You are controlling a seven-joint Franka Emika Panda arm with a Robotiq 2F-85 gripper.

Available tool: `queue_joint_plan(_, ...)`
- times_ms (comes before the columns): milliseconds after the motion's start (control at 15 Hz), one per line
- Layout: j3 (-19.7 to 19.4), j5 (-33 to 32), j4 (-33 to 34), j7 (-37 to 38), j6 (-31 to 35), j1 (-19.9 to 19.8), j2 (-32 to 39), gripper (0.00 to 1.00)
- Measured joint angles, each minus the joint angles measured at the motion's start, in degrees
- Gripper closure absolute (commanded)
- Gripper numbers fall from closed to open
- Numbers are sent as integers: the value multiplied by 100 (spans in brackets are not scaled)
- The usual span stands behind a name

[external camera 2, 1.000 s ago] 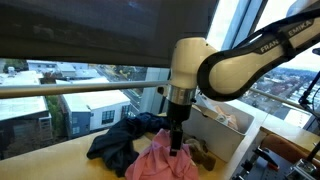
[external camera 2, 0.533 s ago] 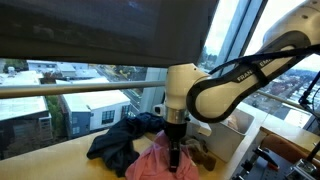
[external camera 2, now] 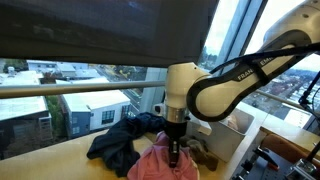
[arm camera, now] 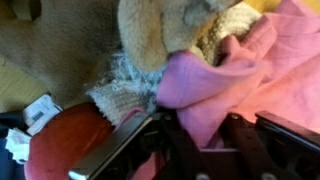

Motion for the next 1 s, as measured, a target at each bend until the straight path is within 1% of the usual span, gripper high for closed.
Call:
queue_joint_plan(67, 6, 3, -15, 0, -9, -9, -47, 99)
queue_joint_plan(133, 19, 13, -37, -6, -18, -25, -109, 95)
queue_joint_plan(400, 134, 176, -261, -154, -121, -148, -594, 95)
queue_joint_plan(733, 299, 536, -531, -425, -605, -352, -1582, 95)
queue_joint_plan(1000, 302, 844, -502, -645, -1046, -519, -2439, 95)
